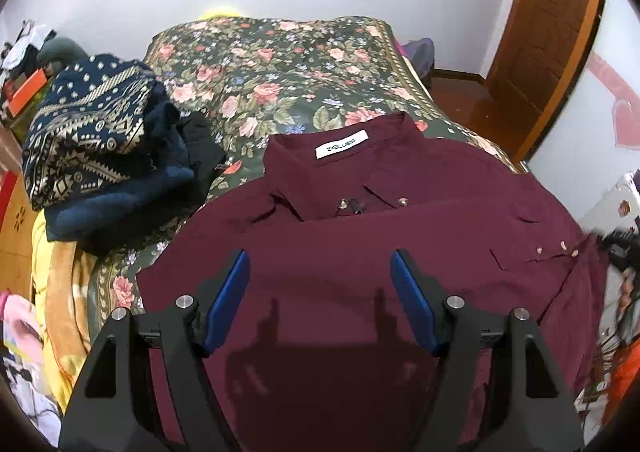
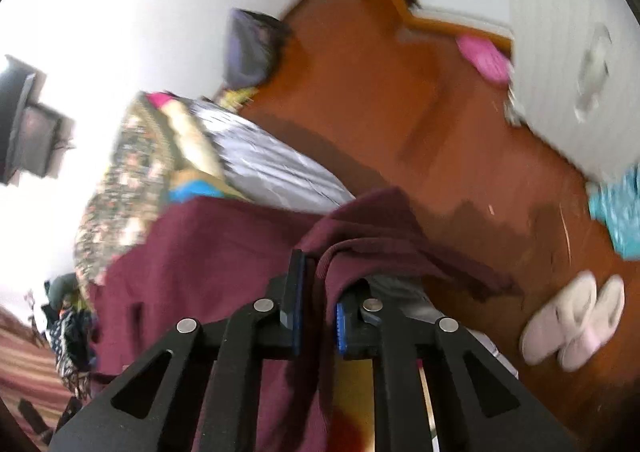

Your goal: Fold large clothes

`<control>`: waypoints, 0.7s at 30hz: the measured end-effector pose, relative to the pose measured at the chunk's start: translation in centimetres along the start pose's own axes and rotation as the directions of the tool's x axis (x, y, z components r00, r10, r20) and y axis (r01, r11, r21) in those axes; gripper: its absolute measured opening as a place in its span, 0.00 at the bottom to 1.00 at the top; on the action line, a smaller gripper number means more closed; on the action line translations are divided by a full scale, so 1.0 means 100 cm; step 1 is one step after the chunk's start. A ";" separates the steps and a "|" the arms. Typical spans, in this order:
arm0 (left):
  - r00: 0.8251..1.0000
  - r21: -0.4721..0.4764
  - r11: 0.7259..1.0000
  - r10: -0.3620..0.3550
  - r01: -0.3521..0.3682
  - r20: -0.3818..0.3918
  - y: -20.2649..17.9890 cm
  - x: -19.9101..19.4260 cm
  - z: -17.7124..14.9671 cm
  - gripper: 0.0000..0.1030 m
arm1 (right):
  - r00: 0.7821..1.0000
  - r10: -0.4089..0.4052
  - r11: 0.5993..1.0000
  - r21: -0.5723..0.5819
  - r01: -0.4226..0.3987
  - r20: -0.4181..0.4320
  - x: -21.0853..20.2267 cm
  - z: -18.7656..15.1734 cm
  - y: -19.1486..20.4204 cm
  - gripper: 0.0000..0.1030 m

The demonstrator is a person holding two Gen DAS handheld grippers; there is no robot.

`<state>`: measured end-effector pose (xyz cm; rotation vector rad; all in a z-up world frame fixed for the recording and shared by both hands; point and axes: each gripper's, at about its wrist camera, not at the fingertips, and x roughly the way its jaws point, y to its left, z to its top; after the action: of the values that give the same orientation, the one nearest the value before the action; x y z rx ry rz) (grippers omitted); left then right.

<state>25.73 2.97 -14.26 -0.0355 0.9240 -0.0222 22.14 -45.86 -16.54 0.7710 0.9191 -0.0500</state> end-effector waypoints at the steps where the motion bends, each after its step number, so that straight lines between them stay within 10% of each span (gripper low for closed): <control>1: 1.000 0.010 1.000 -0.004 0.004 0.006 -0.002 -0.001 0.000 0.69 | 0.999 0.030 0.998 -0.050 -0.028 0.031 -0.016 0.003 0.017 0.10; 7: 0.999 0.038 0.998 -0.044 0.043 0.028 -0.012 -0.010 -0.001 0.69 | 0.972 0.202 0.929 -0.339 -0.150 0.123 -0.087 -0.009 0.110 0.09; 13: 0.995 0.050 0.996 -0.078 0.076 0.057 -0.012 -0.025 -0.004 0.69 | 0.939 0.343 0.774 -0.572 -0.272 0.017 -0.104 -0.060 0.191 0.09; 21: 0.992 0.056 0.992 -0.114 0.111 0.059 -0.003 -0.032 -0.019 0.69 | 0.942 0.197 0.728 -0.603 -0.327 -0.273 -0.015 -0.142 0.212 0.09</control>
<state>22.25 2.70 -12.86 -0.0388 0.8580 -0.1492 18.79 -21.89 -8.27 0.2482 0.9167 0.5838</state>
